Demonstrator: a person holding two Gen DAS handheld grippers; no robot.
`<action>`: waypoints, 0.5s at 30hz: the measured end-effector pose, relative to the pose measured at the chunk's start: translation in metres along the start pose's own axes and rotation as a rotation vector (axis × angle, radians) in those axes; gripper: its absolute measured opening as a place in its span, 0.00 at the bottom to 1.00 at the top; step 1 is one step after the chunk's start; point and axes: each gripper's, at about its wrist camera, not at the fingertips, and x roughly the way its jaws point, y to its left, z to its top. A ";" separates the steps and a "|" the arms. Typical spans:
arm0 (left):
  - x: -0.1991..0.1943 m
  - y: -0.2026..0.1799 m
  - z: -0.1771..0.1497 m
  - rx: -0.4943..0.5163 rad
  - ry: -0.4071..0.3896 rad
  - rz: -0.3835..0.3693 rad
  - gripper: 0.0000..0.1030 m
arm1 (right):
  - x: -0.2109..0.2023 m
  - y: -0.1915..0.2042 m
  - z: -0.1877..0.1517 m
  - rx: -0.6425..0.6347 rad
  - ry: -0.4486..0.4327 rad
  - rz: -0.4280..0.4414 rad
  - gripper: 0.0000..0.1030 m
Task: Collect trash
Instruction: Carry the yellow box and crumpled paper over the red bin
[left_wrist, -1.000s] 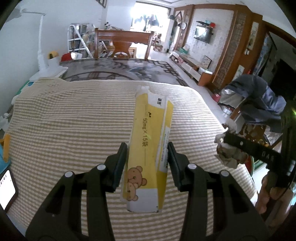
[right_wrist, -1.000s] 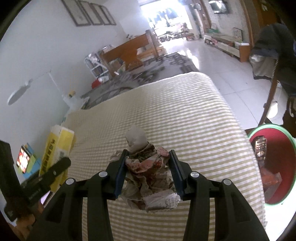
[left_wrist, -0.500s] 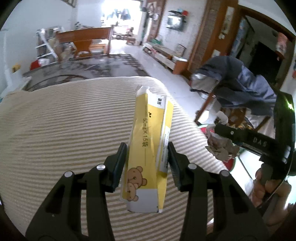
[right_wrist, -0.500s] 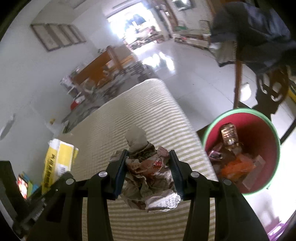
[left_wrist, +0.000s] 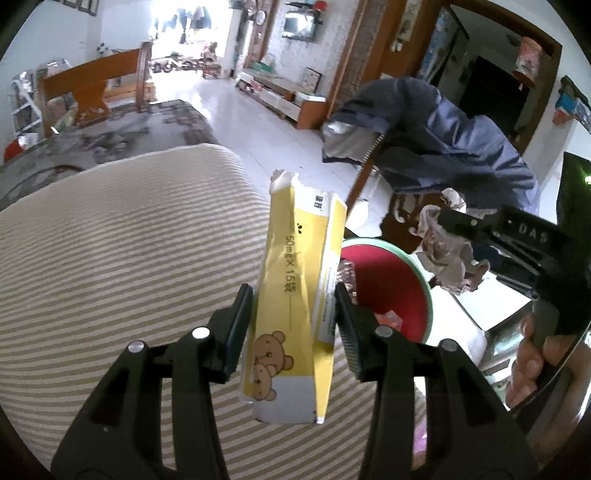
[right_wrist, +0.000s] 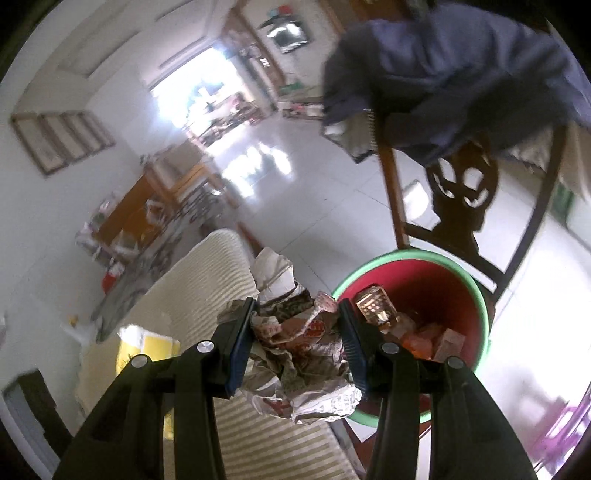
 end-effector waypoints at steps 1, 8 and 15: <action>0.004 -0.004 0.000 0.002 0.005 -0.008 0.42 | 0.000 -0.005 0.001 0.022 0.001 -0.002 0.43; 0.046 -0.038 0.002 0.055 0.073 -0.047 0.42 | -0.005 -0.022 0.008 0.067 -0.025 -0.056 0.44; 0.084 -0.053 0.008 0.064 0.145 -0.053 0.45 | -0.002 -0.037 0.011 0.130 -0.035 -0.089 0.52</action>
